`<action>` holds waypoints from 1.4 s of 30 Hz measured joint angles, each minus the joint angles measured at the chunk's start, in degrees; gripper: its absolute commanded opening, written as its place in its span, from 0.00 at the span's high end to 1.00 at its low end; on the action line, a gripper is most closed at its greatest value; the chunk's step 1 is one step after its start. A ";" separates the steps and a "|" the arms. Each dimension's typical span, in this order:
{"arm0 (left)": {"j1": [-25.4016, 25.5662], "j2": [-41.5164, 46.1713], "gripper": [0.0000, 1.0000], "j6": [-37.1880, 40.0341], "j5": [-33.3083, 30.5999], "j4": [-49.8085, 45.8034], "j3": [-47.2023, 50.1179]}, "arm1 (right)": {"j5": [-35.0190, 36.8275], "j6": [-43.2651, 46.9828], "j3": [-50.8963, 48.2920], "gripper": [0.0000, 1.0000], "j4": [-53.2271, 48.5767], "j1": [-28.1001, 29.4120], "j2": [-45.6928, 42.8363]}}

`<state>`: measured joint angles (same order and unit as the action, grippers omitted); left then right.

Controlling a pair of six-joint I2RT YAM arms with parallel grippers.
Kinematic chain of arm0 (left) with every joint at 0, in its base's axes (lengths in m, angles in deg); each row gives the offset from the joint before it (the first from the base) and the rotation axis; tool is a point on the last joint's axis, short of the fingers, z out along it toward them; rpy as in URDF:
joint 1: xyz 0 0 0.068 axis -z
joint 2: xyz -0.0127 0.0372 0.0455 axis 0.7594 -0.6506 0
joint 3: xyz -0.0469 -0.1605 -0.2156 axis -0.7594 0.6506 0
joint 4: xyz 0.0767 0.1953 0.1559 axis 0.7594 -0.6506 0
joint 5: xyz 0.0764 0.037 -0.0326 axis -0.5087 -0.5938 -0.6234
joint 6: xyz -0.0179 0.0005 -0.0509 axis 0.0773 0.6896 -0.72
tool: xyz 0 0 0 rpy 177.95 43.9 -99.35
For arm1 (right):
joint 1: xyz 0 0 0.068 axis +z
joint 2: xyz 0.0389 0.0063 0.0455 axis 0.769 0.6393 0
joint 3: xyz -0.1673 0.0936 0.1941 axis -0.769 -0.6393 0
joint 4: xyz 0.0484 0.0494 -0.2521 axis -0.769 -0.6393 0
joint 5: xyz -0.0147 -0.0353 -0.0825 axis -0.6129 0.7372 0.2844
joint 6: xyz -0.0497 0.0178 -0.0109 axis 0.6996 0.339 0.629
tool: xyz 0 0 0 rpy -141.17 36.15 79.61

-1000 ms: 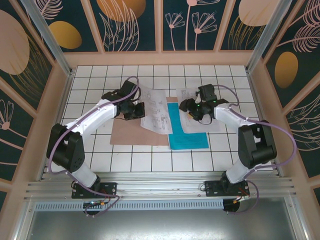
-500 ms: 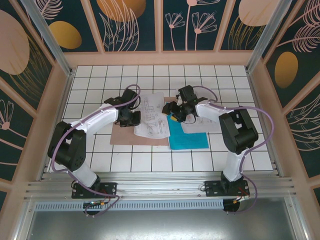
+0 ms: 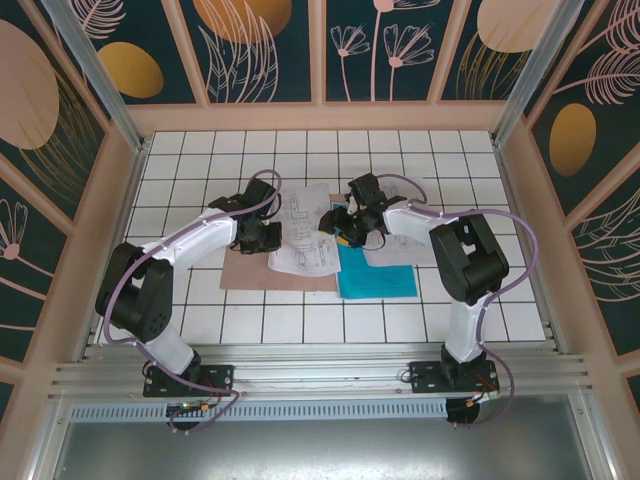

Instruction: Put the files into the folder

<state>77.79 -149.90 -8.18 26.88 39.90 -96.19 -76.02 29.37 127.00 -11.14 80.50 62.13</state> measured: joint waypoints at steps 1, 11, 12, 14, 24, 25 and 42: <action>0.00 0.00 1.00 0.02 0.00 0.00 0.00 | -0.04 0.00 0.00 0.40 0.02 0.02 0.13; 0.00 -0.02 1.00 0.00 0.00 0.13 0.15 | 3.30 0.66 -0.26 0.40 -0.63 0.13 -0.22; 0.00 -0.02 1.00 0.02 0.00 0.17 0.15 | 3.65 0.70 -0.48 0.40 -0.74 0.13 -0.57; 0.00 -0.04 1.00 0.00 0.00 0.20 0.15 | 4.20 0.72 -0.98 0.40 -0.79 0.13 -1.46; 0.00 -0.04 1.00 0.02 0.02 0.33 0.31 | 1.14 0.46 -1.42 0.41 0.48 0.24 -0.28; 0.00 -0.04 1.00 0.00 0.02 0.37 0.31 | 0.85 0.42 -1.49 0.41 0.59 0.24 -0.09; 0.00 -0.04 1.00 -1.03 0.28 4.35 4.46 | -2.82 -2.38 -2.08 0.55 3.82 0.92 -0.11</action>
<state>77.79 -149.95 -9.21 27.16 44.25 -91.73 -78.84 26.98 124.92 -7.32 81.42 62.02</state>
